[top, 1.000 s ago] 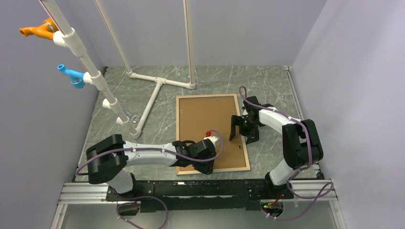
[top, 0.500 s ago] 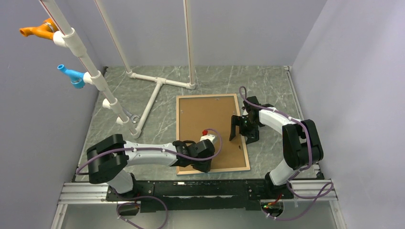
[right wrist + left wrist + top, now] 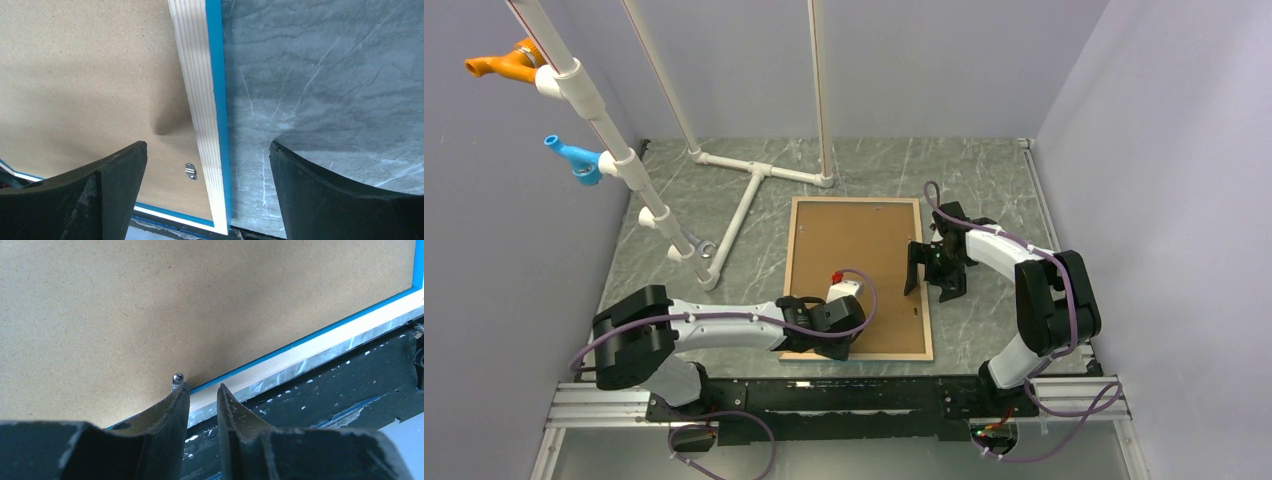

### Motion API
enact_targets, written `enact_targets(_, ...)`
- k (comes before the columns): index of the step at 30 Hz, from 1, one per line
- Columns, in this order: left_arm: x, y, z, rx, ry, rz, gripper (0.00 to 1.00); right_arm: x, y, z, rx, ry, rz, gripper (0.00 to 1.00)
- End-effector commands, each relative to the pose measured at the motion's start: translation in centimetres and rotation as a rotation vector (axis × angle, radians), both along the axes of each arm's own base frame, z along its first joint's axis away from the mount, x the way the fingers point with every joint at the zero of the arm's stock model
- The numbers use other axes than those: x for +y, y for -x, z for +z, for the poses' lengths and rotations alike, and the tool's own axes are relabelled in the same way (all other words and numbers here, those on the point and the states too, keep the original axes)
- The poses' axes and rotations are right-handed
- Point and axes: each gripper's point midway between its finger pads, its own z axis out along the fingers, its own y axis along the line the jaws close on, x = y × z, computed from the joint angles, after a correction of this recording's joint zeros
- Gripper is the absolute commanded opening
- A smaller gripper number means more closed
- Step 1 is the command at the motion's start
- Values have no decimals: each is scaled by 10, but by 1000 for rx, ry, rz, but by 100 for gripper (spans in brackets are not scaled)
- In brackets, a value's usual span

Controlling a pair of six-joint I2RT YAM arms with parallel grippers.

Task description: Put the photo into the frame

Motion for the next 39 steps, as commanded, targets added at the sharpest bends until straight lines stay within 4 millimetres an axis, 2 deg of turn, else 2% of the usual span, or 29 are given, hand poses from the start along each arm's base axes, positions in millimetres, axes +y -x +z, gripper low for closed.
enact_targets(1,35,0,-11,-6,-107,34,33,-8,4,-10,14,47,-8,94)
enact_targets(8,37,7,-16,20,-97,23,33,-13,3,-8,8,78,-17,76)
enact_targets(16,37,8,-17,28,-105,16,33,-17,5,-15,21,106,-16,36)
enact_targets(22,43,6,-17,20,-136,30,33,-23,3,-11,2,150,-12,2)
enact_targets(23,46,6,-18,20,-145,33,33,-25,2,-10,0,161,-13,0)
enact_targets(29,68,7,-29,26,-229,72,32,-32,2,-12,4,220,-10,0)
enact_targets(39,108,-1,-33,9,-277,184,32,-45,0,-12,-8,334,-21,0)
